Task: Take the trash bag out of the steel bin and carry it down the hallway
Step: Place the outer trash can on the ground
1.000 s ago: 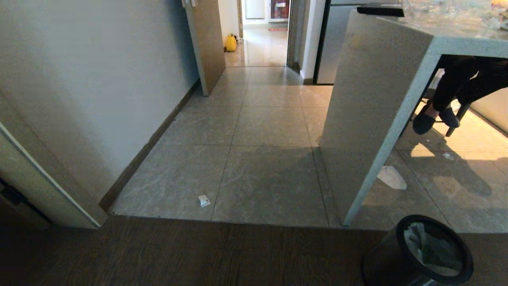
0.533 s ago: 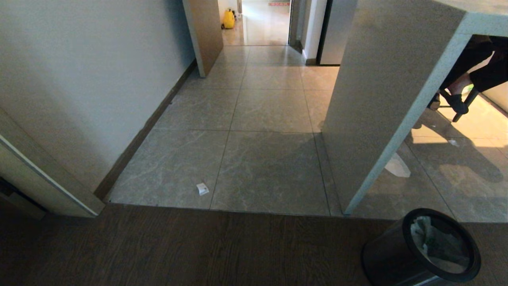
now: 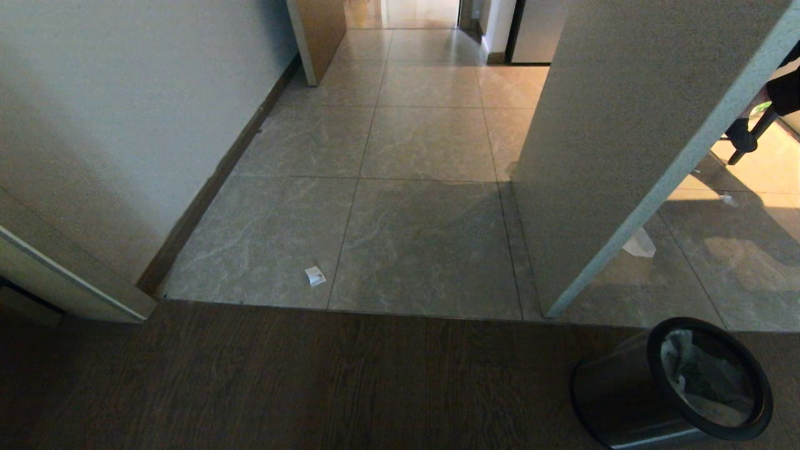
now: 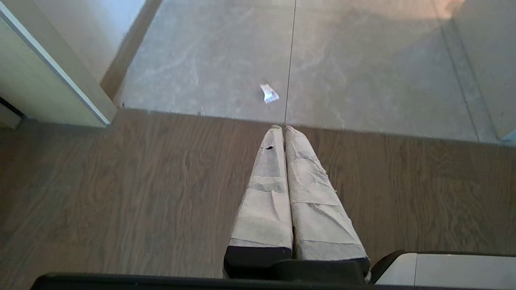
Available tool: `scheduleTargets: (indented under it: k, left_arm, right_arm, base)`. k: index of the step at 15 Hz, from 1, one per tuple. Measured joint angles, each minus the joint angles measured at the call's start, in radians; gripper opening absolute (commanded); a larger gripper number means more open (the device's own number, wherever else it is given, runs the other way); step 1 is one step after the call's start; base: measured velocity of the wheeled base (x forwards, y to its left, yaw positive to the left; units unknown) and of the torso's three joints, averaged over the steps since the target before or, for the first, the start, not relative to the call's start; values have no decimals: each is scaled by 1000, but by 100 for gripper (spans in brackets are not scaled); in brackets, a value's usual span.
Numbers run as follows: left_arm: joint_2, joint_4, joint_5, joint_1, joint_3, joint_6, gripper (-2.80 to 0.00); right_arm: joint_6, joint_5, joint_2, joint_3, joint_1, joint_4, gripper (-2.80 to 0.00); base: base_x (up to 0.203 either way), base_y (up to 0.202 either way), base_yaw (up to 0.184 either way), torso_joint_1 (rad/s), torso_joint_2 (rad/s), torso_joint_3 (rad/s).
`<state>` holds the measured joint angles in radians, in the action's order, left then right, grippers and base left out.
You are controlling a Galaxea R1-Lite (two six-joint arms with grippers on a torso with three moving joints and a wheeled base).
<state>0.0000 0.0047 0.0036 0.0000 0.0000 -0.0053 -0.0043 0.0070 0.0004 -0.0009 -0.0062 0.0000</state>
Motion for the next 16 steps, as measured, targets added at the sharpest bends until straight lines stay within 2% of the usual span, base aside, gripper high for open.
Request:
scheduleTargets:
  k: [6, 8, 10, 12, 14, 16]
  left_arm:
    - [0, 0, 0, 0, 0, 1, -280]
    - [0, 0, 0, 0, 0, 1, -280]
    - [0, 0, 0, 0, 0, 1, -280]
    - [0, 0, 0, 0, 0, 1, -280]
    - [0, 0, 0, 0, 0, 1, -280]
    - [0, 0, 0, 0, 0, 1, -280]
  right_arm:
    - [-6, -1, 0, -4, 0, 0, -280]
    - [-6, -3, 8, -79, 0, 35, -280]
    - [-5, -31, 54, -251, 0, 113, -280]
    - [7, -102, 165, -504, -1, 255, -280]
    - [18, -193, 339, -772, -3, 438, -280]
    - [45, -268, 539, -945, -6, 593, -280]
  base:
    - [0, 0, 0, 2, 5, -134]
    - [0, 0, 0, 0, 0, 0]
    - [0, 0, 0, 0, 0, 0]
    - [0, 0, 0, 0, 0, 0]
    - [0, 0, 0, 0, 0, 0]
    - [0, 0, 0, 0, 0, 0]
